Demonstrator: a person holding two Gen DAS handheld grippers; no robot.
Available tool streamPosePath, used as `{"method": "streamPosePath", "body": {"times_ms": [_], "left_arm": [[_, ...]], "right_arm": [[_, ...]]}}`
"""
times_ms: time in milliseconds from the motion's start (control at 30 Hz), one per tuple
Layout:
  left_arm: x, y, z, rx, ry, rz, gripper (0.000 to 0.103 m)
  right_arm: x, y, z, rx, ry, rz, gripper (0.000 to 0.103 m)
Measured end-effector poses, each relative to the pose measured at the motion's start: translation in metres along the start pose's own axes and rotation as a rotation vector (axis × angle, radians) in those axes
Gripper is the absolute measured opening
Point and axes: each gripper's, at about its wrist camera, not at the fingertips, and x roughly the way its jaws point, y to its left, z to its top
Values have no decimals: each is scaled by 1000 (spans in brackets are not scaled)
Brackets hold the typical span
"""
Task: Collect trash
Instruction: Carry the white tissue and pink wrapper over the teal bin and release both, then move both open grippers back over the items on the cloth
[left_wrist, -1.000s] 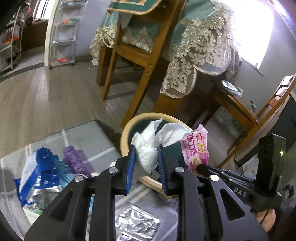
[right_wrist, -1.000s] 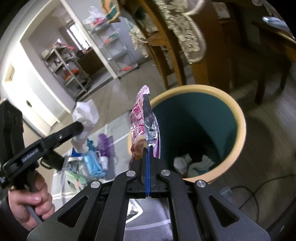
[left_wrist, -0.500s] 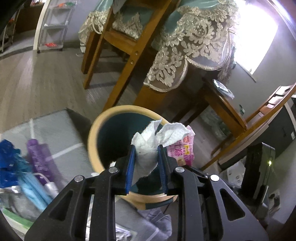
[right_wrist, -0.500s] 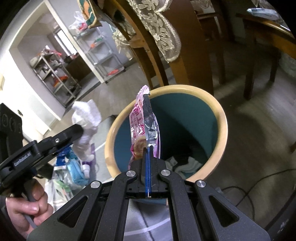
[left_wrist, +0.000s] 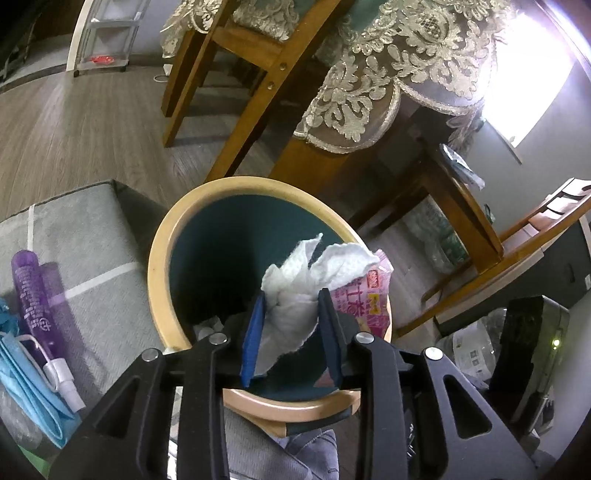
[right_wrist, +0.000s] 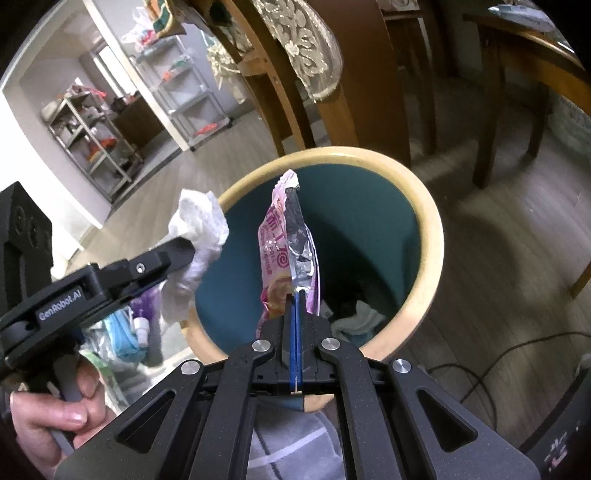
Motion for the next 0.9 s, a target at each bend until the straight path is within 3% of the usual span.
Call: {"method": "streamPosePath", "body": {"times_ms": [67,167,200,233,367,433,733,900], "left_arm": [[2,0,0,1,0,0,33],[0,1,0,2,-4,8,38],[-1,2,1,1,-5,12,45],[-3,2,1,1,-14,18,50],[-11,4,2,5,-31,28,52],[-18,4,3,9,-43,39,60],[-58,5,3,57,-108,98,78],[-83,7,-4,99,-133,158,81]], "right_arm": [[2,-1,0,2,8,-6,2],[2,-1,2,4,9,-12,15],[1,-1,2,10,6,-11,21],[0,-1,2,13,4,-11,22],[-1,1,3,11,-3,-7,27],[-3,1,3,10,-8,-4,31],[-18,15,-1,-30,-47,20,45],[-26,28,-7,-77,-62,30,49]]}}
